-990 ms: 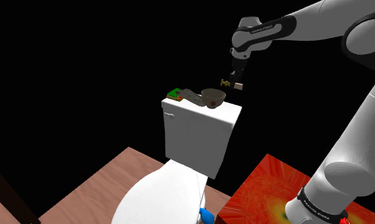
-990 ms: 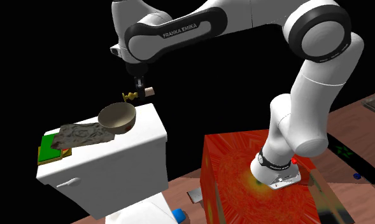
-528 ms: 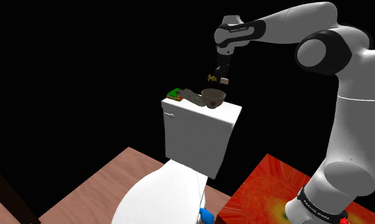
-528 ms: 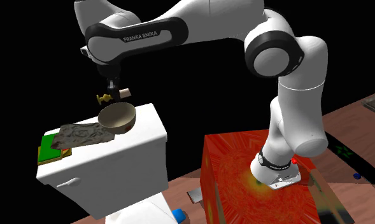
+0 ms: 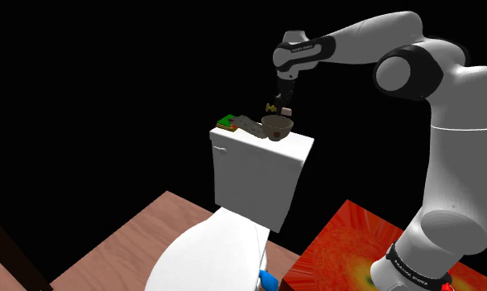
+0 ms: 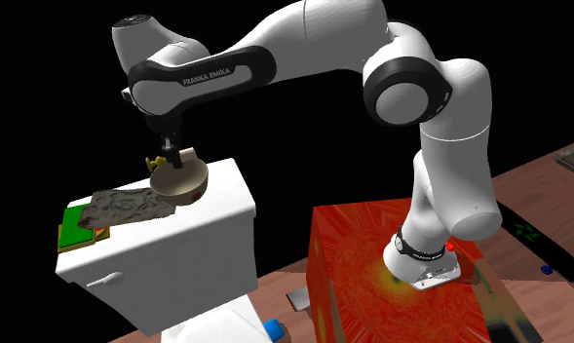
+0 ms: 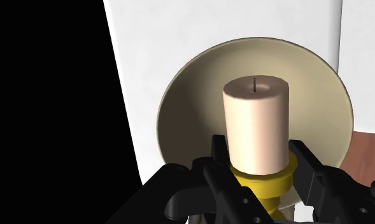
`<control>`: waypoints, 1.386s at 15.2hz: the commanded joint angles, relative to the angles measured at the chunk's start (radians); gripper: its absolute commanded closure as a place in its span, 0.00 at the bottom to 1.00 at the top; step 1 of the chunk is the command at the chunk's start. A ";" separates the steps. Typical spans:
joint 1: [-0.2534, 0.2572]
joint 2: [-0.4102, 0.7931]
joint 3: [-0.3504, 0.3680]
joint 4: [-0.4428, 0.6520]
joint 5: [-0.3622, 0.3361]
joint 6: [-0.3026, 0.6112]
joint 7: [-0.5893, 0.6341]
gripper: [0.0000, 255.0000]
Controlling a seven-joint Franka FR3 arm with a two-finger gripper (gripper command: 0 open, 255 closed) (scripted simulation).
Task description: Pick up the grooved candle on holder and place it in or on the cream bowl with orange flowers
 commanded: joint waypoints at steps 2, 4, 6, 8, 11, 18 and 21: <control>0.000 0.008 0.001 -0.031 0.002 0.038 -0.002 1.00; 0.000 0.012 0.002 -0.051 0.004 0.063 -0.002 1.00; 0.000 0.016 0.002 -0.067 0.005 0.083 -0.003 1.00; 0.000 0.017 0.002 -0.066 0.005 0.083 -0.003 1.00; 0.000 0.017 0.002 -0.066 0.005 0.083 -0.003 1.00; 0.000 0.017 0.002 -0.066 0.005 0.083 -0.003 0.00; 0.001 0.000 0.001 -0.023 0.000 0.023 0.001 0.00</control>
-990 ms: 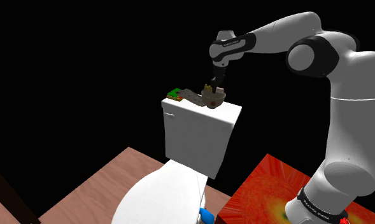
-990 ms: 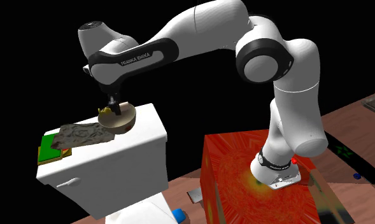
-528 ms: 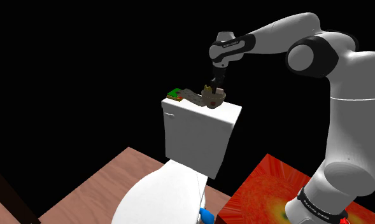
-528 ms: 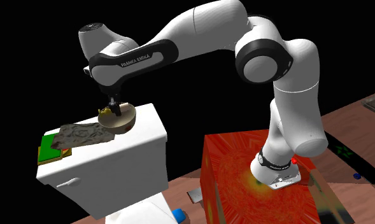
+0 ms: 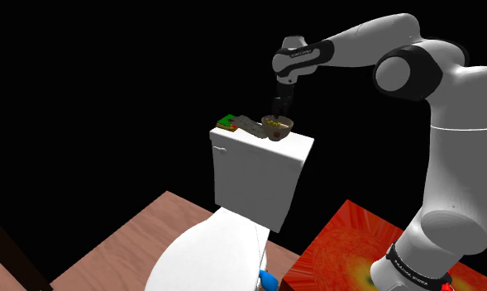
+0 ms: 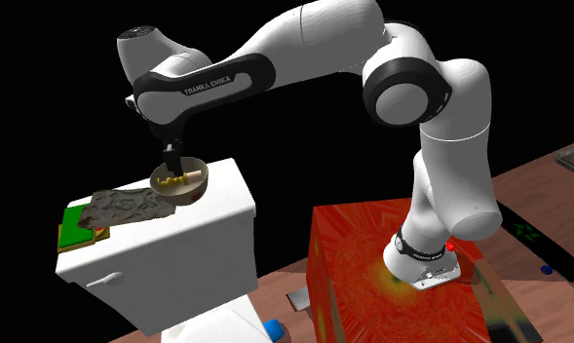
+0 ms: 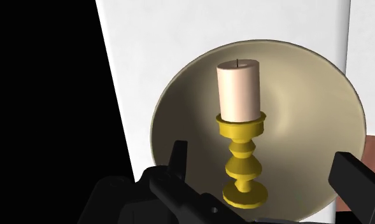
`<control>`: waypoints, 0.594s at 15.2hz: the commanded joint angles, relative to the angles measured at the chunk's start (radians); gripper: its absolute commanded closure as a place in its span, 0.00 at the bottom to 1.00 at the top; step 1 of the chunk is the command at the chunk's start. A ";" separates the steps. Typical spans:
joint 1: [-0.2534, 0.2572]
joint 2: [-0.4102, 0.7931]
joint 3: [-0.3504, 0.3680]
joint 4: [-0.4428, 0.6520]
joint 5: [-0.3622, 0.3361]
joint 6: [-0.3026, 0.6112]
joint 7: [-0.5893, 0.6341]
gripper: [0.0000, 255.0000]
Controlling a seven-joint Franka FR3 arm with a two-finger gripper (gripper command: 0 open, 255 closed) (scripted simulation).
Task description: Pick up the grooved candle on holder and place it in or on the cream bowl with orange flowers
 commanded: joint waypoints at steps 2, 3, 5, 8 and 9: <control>0.000 -0.013 -0.002 0.066 -0.004 -0.079 0.003 0.00; 0.000 -0.013 -0.002 0.066 -0.004 -0.079 0.003 0.00; 0.000 -0.013 -0.002 0.066 -0.004 -0.079 0.003 0.00; 0.000 -0.013 -0.002 0.066 -0.004 -0.079 0.003 0.00; 0.000 -0.013 -0.002 0.066 -0.004 -0.079 0.003 0.00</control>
